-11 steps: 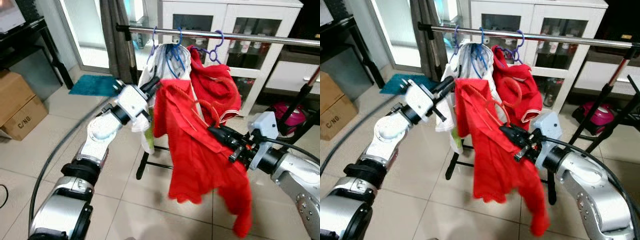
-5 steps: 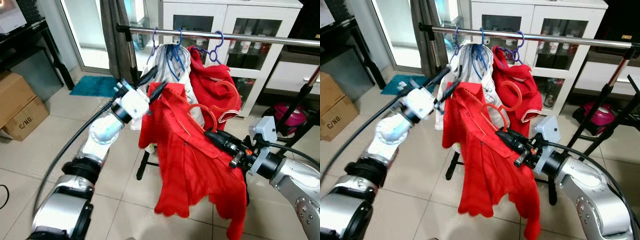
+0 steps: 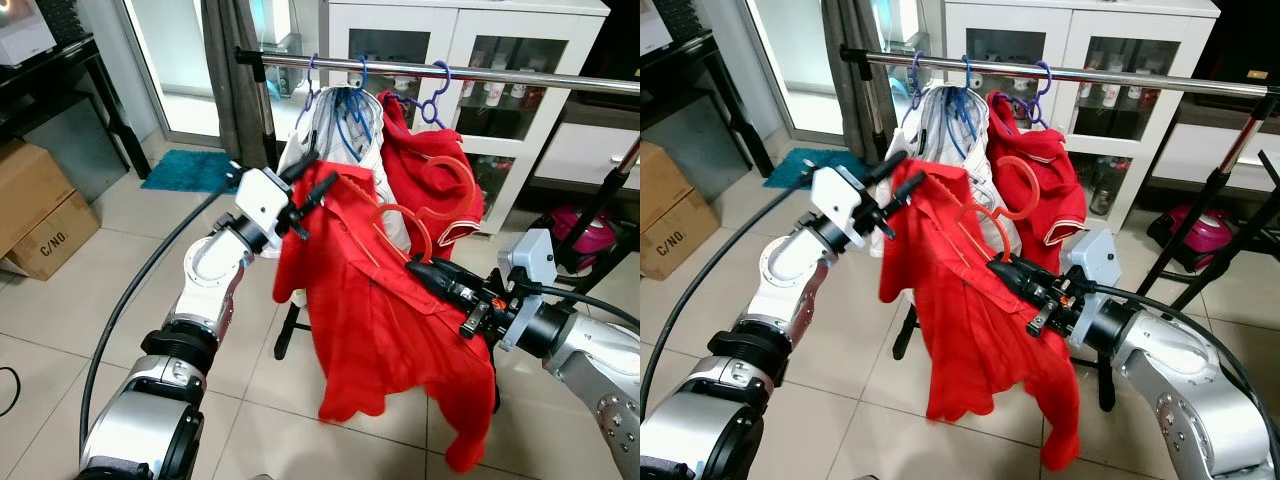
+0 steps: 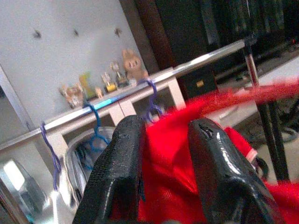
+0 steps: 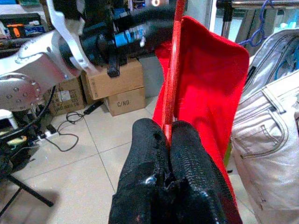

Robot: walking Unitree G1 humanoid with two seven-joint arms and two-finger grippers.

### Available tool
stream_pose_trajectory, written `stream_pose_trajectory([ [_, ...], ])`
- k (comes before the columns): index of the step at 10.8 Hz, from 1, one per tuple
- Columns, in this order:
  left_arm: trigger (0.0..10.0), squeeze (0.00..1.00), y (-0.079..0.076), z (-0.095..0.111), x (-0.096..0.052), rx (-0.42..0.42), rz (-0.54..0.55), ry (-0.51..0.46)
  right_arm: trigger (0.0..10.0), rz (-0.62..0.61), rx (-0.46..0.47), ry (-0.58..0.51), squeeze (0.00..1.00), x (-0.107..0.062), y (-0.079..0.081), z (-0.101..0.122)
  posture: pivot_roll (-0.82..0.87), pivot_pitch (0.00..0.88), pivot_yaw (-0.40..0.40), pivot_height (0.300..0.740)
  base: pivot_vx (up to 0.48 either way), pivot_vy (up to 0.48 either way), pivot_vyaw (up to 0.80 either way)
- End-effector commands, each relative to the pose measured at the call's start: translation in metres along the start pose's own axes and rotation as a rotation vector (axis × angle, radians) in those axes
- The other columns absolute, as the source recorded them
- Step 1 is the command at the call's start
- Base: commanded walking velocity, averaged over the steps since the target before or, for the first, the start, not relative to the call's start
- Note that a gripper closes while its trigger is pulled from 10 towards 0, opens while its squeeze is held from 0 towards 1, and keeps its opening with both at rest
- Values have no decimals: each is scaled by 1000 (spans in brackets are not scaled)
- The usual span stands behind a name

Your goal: Hang hanger

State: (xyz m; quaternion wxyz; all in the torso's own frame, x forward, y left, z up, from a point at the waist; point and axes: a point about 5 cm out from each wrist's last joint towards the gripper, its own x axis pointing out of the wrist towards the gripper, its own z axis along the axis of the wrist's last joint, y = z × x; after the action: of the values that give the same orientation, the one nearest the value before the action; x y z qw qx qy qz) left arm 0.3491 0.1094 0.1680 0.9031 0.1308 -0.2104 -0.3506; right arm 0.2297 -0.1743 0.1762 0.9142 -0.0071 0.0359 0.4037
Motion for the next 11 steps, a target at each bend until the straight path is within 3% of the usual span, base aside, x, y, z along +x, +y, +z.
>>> stream_pose_trajectory([
  [1, 2980, 0, 1, -6, -2, -6, -27, 52, 10000, 24, -38, -52, 0, 0, 3, 15, -238, 0, 85, 740, 0, 0, 0],
  [2, 0, 0, 5, -8, -4, -16, -9, 81, 10000, 28, -41, -51, 0, -1, 3, 16, -241, 0, 86, 740, 0, 0, 0],
  [8, 0, 0, 17, -2, -4, 18, 60, 64, 10000, 23, -27, -33, 0, -3, -2, 1, -245, 0, 86, 740, 0, 0, 0],
  [11, 0, 0, 19, -1, -3, -6, 80, 44, 10000, 22, -27, -34, 0, -3, -2, 1, -246, 0, 85, 740, 0, 0, 0],
])
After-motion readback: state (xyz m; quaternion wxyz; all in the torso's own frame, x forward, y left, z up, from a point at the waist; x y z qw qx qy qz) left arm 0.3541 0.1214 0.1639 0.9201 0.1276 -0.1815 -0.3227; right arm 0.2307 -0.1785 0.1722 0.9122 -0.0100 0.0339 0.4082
